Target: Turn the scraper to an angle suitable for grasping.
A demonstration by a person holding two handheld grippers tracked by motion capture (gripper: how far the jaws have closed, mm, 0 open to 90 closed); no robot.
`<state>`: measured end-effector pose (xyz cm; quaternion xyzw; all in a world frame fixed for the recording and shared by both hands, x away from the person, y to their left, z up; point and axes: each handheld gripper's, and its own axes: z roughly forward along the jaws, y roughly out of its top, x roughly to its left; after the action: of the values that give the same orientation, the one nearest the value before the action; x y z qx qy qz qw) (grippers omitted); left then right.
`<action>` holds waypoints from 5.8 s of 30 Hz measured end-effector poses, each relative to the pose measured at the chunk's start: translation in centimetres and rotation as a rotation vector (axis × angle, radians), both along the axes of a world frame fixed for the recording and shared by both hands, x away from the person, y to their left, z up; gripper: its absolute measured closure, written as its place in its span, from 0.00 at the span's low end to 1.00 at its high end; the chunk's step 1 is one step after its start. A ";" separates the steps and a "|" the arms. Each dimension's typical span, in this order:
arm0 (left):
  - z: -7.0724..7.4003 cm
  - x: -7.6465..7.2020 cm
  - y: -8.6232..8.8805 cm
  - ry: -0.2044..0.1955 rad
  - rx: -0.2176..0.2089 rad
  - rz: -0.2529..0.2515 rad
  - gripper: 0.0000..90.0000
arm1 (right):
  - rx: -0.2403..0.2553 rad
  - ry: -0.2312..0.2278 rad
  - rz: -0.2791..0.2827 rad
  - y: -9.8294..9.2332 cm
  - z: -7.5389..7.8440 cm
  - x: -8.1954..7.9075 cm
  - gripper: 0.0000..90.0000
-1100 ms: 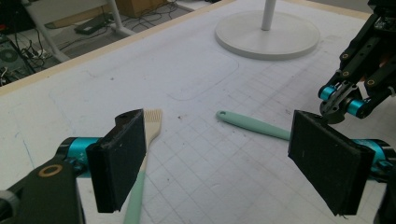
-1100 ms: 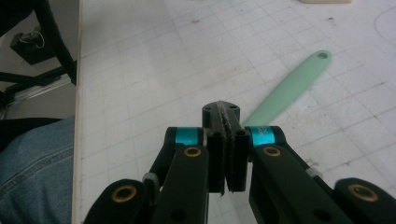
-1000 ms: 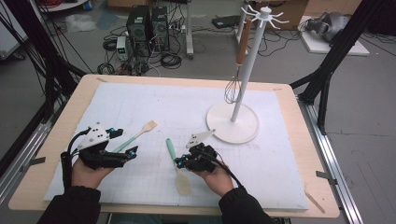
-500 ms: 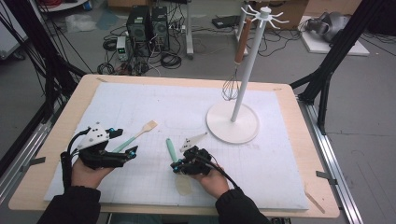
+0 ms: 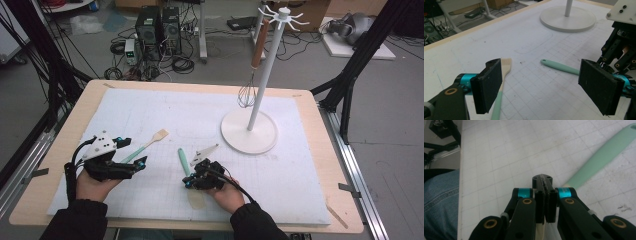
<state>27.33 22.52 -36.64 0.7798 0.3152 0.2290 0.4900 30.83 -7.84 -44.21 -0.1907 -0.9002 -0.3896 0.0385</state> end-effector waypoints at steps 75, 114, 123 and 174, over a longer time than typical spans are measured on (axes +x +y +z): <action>0.0 0.0 -0.1 -0.002 -0.014 0.004 0.22 | -0.188 -0.115 -0.084 -2.3 1.7 -0.2 1.00; -0.1 0.1 -0.2 0.002 -0.015 0.002 0.22 | -0.105 -0.025 -0.259 -1.0 0.7 5.5 0.99; -0.1 0.1 -0.1 0.004 -0.012 -0.002 0.22 | -0.101 -0.027 -0.226 0.0 0.7 5.3 0.99; -0.1 0.1 -0.2 0.002 -0.003 -0.007 0.22 | -0.128 -0.033 -0.098 0.7 1.3 0.8 0.79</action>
<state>27.39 22.34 -36.74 0.7804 0.3135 0.2259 0.4915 31.67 -7.18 -42.88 -0.2302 -0.9134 -0.3356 -0.0079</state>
